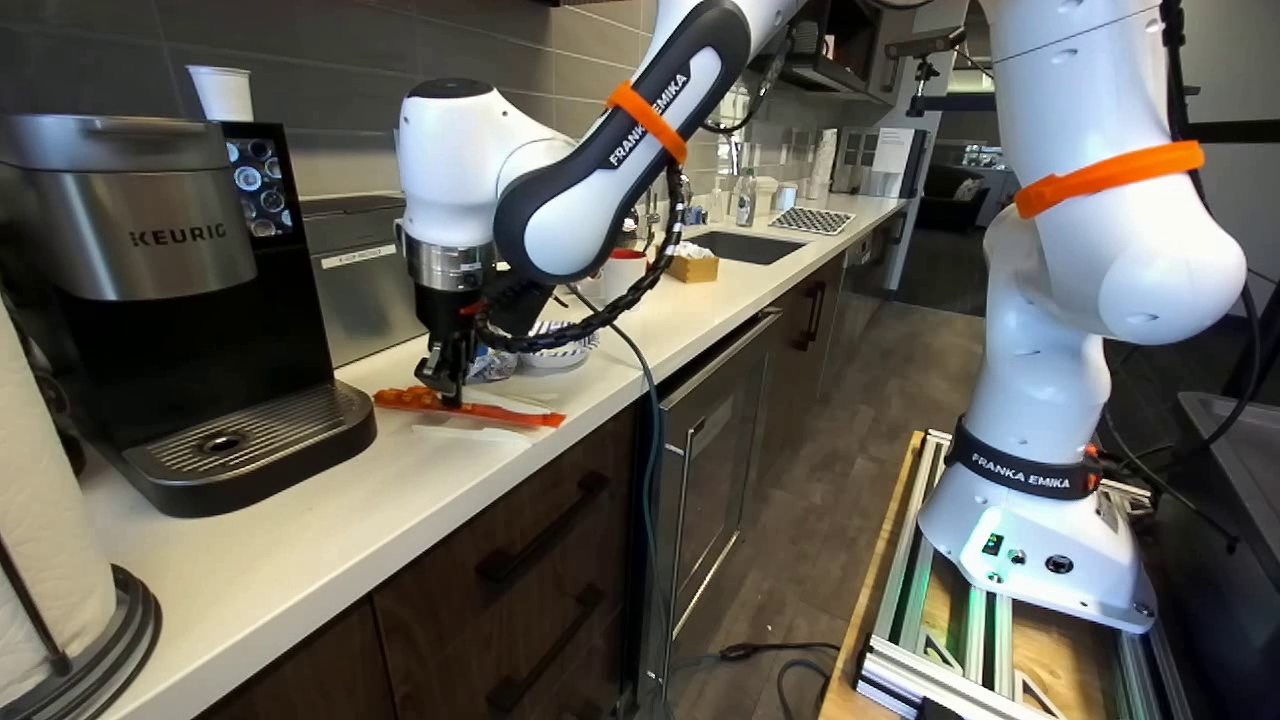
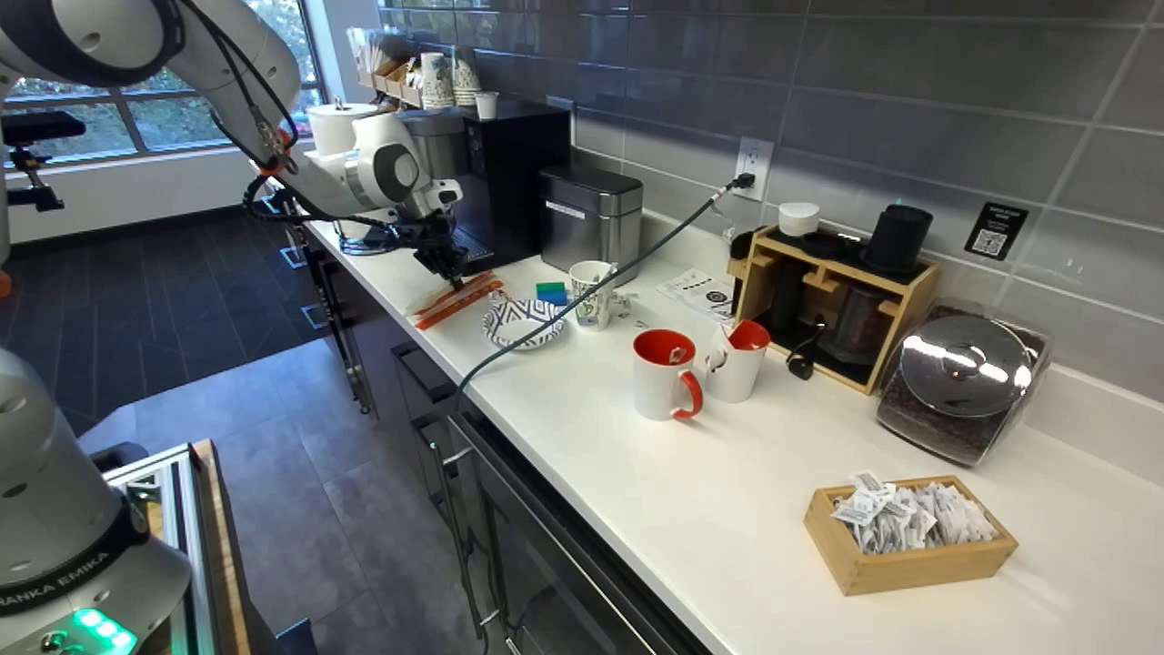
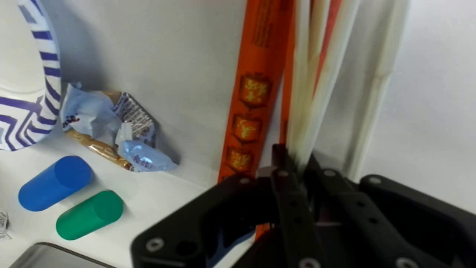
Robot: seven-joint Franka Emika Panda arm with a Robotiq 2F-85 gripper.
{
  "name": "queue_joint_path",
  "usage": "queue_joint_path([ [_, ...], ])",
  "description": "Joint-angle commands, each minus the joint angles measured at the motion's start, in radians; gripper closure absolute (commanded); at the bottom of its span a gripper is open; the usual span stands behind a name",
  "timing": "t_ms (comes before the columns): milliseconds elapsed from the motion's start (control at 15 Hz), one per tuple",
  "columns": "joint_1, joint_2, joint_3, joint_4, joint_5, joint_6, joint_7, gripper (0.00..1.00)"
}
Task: Put the plastic knife in the cup
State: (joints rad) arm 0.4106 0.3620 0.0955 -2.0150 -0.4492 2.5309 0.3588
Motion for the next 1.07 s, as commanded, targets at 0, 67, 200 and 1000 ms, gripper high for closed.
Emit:
queue_joint_path([
  [0,-0.002,-0.043,0.005,-0.009,0.012,-0.033,0.009,0.98],
  [67,-0.006,-0.053,0.003,-0.014,0.010,-0.016,0.016,0.98],
  [200,-0.012,-0.082,-0.011,-0.032,-0.006,0.023,0.060,0.98],
  [1000,-0.208,-0.388,-0.066,-0.383,0.129,0.819,0.045,0.98],
])
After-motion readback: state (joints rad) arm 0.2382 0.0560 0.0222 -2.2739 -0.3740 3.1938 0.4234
